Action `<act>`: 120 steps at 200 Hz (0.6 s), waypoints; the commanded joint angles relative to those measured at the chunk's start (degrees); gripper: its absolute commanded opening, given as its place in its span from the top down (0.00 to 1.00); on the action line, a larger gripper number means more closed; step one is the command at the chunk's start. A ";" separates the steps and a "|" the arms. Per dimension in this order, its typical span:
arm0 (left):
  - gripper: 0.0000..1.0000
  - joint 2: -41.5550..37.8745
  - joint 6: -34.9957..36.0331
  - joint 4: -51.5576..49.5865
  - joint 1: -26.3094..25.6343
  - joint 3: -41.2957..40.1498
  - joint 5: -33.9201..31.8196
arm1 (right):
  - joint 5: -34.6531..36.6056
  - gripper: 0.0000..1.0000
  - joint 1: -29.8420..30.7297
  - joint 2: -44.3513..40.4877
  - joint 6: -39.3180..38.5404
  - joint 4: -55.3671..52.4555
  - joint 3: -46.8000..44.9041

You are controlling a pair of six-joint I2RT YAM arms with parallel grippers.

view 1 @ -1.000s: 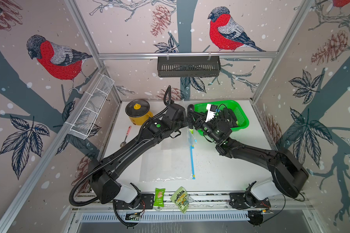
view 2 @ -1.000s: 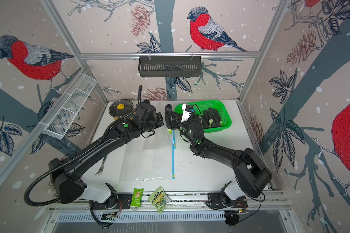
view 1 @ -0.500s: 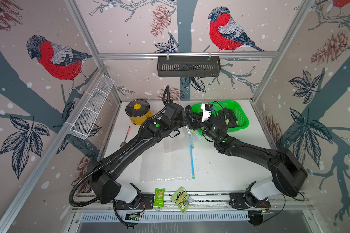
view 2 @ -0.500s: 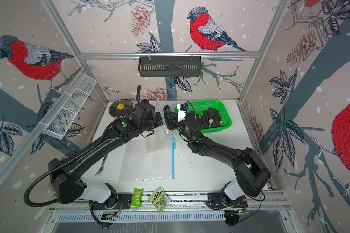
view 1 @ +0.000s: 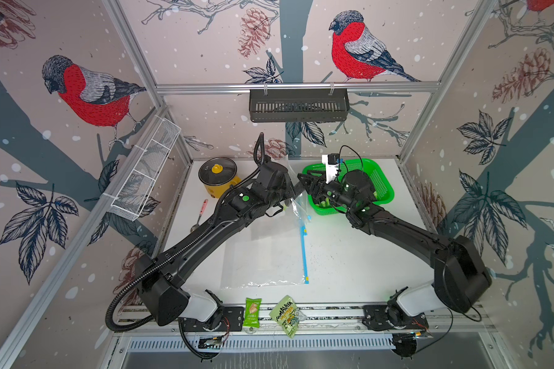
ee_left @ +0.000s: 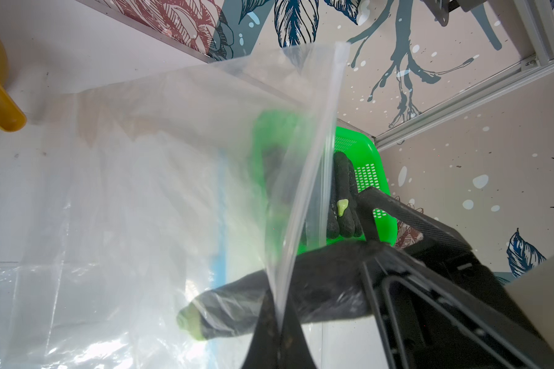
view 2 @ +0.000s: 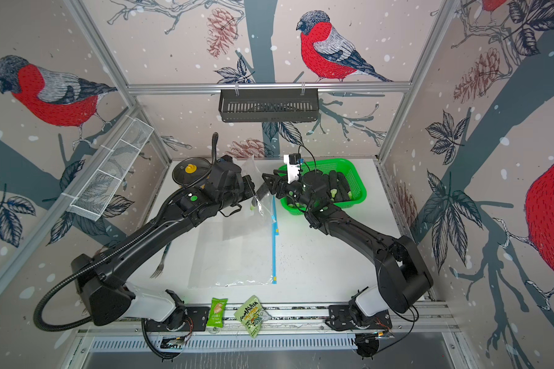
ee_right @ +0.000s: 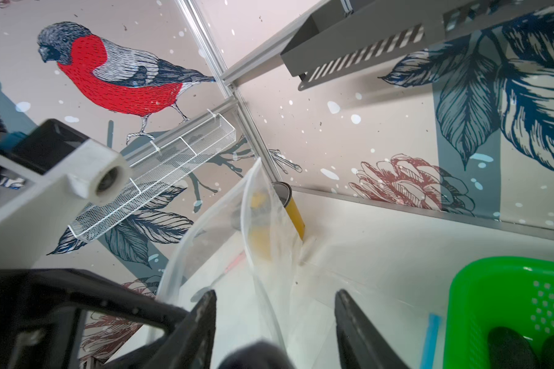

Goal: Place the eggplant in a zip-top bag and seal the zipper
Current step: Place the eggplant in the zipper food storage bag.

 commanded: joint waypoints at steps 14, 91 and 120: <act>1.00 0.37 -0.29 1.37 0.12 -0.09 0.29 | -3.62 0.43 -0.12 -1.00 -1.94 -3.71 1.62; 1.00 -0.48 2.20 -5.24 0.33 3.79 -6.27 | -7.97 0.39 -7.88 -0.78 -3.01 -16.91 6.71; 1.00 -0.59 4.10 -12.51 0.32 7.32 -12.24 | -9.35 0.30 -13.69 -0.58 -5.53 -23.87 8.18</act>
